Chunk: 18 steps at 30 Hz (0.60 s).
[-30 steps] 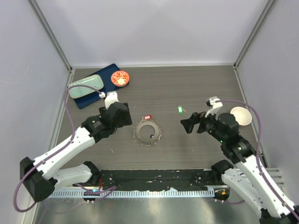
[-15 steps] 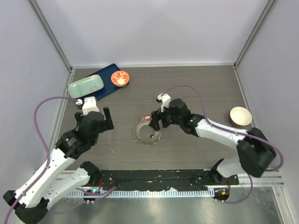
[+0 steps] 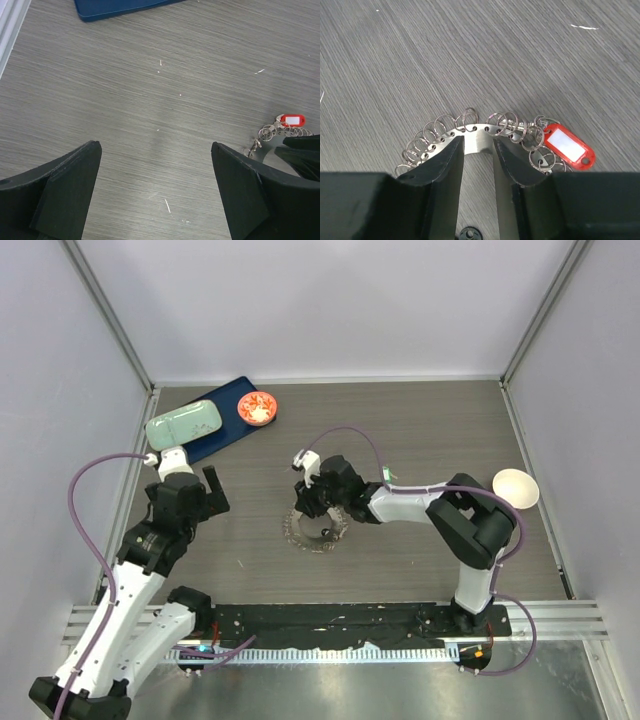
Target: Put the keys on the keyring
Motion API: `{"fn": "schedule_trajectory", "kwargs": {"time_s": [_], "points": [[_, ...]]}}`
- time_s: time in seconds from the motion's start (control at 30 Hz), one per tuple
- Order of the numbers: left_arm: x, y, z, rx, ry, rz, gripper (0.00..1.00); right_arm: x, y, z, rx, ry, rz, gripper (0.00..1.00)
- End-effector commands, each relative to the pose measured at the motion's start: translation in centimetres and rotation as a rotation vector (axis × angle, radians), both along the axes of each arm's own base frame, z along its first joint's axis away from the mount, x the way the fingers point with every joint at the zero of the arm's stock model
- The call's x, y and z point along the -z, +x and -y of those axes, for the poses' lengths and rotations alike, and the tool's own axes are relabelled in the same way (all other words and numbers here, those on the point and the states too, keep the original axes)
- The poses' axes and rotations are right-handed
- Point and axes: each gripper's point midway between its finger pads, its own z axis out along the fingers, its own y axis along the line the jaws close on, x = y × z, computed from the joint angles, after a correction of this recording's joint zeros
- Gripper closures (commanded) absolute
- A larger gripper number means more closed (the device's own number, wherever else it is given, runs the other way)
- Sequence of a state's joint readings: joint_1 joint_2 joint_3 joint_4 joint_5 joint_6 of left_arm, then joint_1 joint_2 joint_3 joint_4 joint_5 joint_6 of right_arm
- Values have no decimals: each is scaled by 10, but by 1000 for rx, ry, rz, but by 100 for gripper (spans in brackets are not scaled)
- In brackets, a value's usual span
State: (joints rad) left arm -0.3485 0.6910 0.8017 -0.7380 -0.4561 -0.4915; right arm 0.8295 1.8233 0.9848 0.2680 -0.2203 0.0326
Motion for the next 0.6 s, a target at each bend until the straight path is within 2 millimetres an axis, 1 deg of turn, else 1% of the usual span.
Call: {"fn": "schedule_trajectory", "kwargs": {"time_s": [0.0,0.03,0.07,0.27,0.5,0.57], "points": [[-9,8,7,37,-35,45,4,-31,8,-26,-71,117,103,66],[-9,8,8,46,-43,44,4,-28,7,-28,-74,117,100,69],[-9,8,8,47,-45,42,4,-28,7,-28,-91,114,122,70],[-9,8,9,49,-51,44,4,-17,8,-30,-106,95,119,71],[-7,9,10,55,-50,38,4,-2,4,-30,-132,67,98,71],[-7,9,9,56,-49,38,4,-1,2,-31,-147,69,101,71]]}}
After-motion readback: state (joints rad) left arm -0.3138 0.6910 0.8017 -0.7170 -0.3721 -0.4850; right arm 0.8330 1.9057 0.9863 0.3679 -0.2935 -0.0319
